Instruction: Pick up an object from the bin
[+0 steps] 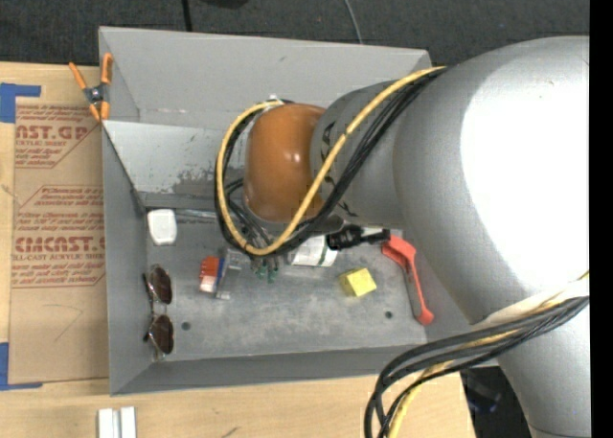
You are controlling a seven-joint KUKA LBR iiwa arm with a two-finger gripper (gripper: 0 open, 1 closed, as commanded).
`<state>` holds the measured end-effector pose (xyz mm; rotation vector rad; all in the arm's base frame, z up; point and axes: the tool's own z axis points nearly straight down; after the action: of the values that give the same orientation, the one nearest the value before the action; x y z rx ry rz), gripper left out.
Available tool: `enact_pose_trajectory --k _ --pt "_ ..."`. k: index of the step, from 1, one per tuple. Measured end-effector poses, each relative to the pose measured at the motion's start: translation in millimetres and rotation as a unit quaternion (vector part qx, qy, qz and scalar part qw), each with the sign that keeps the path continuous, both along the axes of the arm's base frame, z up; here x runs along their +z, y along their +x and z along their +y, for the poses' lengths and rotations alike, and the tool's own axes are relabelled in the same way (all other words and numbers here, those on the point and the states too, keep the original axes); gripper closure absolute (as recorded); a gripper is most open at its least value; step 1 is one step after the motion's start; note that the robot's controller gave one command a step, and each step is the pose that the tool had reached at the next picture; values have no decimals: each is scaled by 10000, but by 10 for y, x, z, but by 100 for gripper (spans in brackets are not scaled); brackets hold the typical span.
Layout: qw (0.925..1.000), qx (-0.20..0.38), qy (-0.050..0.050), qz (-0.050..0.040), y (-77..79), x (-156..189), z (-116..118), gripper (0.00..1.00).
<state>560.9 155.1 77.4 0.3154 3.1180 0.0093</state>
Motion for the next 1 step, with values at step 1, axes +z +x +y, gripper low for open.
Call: enact_pose_trajectory --k 1 --pt "9997 240 4 -24 1 -43 8 100"
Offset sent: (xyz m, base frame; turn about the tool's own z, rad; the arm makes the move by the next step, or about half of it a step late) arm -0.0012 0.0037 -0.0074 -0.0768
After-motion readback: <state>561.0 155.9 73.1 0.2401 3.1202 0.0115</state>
